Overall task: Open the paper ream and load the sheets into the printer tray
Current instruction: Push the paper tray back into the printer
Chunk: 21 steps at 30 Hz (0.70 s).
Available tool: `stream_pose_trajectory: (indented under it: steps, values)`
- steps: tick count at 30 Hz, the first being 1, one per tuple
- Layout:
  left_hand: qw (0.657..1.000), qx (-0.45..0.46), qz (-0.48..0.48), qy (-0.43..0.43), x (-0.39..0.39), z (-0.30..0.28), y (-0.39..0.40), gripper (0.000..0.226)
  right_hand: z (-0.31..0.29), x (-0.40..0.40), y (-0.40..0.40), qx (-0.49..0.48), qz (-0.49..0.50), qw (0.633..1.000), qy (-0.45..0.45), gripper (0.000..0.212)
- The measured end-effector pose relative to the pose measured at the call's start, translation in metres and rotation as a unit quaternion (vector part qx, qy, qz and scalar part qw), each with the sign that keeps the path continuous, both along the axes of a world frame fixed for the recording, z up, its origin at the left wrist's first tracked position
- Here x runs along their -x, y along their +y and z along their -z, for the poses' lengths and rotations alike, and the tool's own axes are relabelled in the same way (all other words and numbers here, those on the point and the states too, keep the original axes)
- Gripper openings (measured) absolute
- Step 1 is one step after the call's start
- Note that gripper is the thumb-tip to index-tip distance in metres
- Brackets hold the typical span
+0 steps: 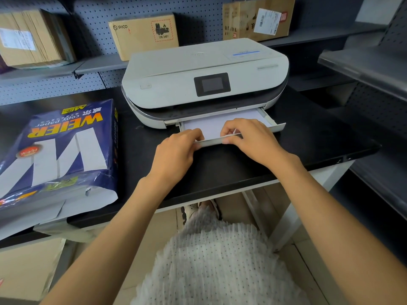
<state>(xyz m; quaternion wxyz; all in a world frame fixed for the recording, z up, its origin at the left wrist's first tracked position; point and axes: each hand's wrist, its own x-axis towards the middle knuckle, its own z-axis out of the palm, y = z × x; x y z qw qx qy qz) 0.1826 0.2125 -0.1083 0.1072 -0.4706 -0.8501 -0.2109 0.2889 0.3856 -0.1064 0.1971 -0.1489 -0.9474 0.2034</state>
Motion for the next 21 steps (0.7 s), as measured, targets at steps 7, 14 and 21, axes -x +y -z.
stream_pose_trajectory:
  steps: [7,14,21]
  values:
    - [1.0,-0.002,-0.019,0.022,0.009,0.002,0.009,0.021,0.0,0.013,0.002,-0.025,0.022,0.999,0.009,0.008]
    - [0.999,-0.014,-0.014,0.041,0.019,0.006,0.017,0.034,-0.001,0.024,0.004,-0.036,0.036,0.999,0.016,0.008]
    - [0.999,-0.032,-0.011,0.034,0.033,0.008,0.026,0.034,0.002,0.035,0.013,-0.049,0.04,0.998,0.032,0.013]
